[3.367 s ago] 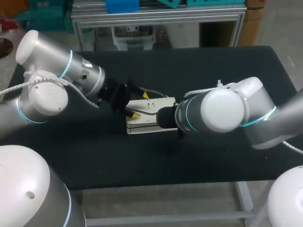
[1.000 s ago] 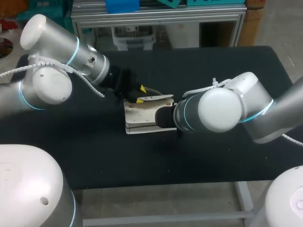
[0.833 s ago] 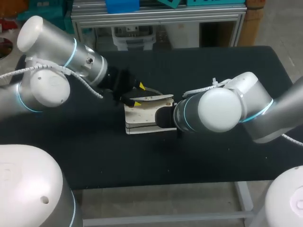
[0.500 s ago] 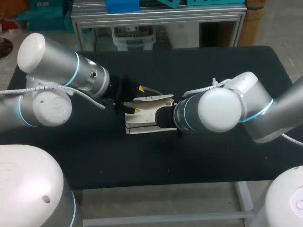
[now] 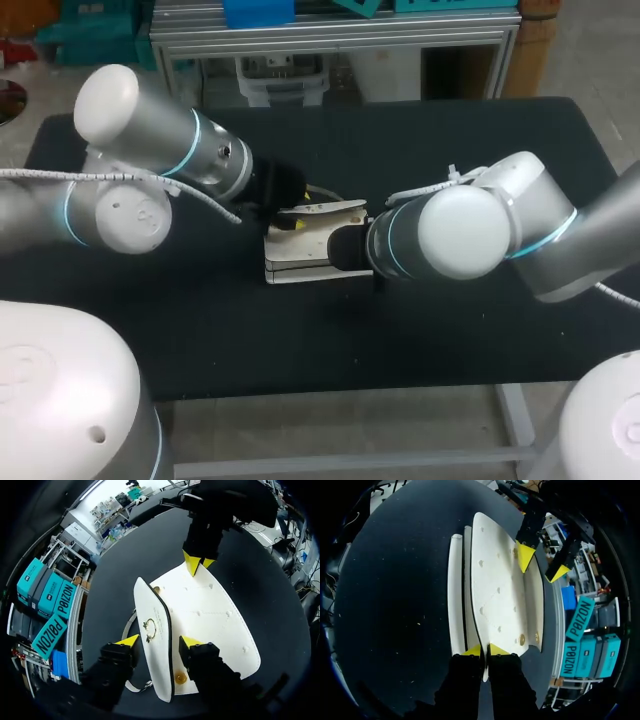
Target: Pick up the bag, open it, inspect its contents, close it, and place it on the opposite side
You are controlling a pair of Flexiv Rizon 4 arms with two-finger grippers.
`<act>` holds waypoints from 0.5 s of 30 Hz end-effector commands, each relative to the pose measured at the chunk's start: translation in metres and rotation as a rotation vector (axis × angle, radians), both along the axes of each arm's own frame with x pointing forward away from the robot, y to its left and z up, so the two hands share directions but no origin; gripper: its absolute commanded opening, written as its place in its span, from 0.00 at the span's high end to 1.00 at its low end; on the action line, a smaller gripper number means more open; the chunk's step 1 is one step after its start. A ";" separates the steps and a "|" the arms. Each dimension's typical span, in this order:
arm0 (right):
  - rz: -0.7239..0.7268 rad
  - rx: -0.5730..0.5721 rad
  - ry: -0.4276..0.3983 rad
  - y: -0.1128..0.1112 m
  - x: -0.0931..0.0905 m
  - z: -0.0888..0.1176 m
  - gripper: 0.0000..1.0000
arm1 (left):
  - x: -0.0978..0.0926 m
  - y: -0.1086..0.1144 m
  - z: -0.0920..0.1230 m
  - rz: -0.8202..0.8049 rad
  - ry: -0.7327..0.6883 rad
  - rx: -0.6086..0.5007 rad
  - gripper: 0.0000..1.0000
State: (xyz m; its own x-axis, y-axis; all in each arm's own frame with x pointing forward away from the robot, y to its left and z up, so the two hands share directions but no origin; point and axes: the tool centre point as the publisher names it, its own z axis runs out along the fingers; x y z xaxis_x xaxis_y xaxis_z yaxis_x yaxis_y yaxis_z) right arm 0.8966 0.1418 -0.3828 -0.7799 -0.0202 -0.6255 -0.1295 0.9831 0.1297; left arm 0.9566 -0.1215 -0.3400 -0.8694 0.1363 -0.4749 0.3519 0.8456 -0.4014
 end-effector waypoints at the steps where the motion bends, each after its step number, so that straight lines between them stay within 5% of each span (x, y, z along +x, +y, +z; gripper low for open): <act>1: 0.004 0.016 -0.033 -0.003 -0.002 -0.005 1.00 | 0.015 -0.002 -0.006 -0.012 0.028 -0.003 0.51; 15: 0.004 0.016 -0.033 -0.003 -0.002 -0.005 1.00 | 0.034 0.001 -0.012 0.027 0.074 0.021 0.61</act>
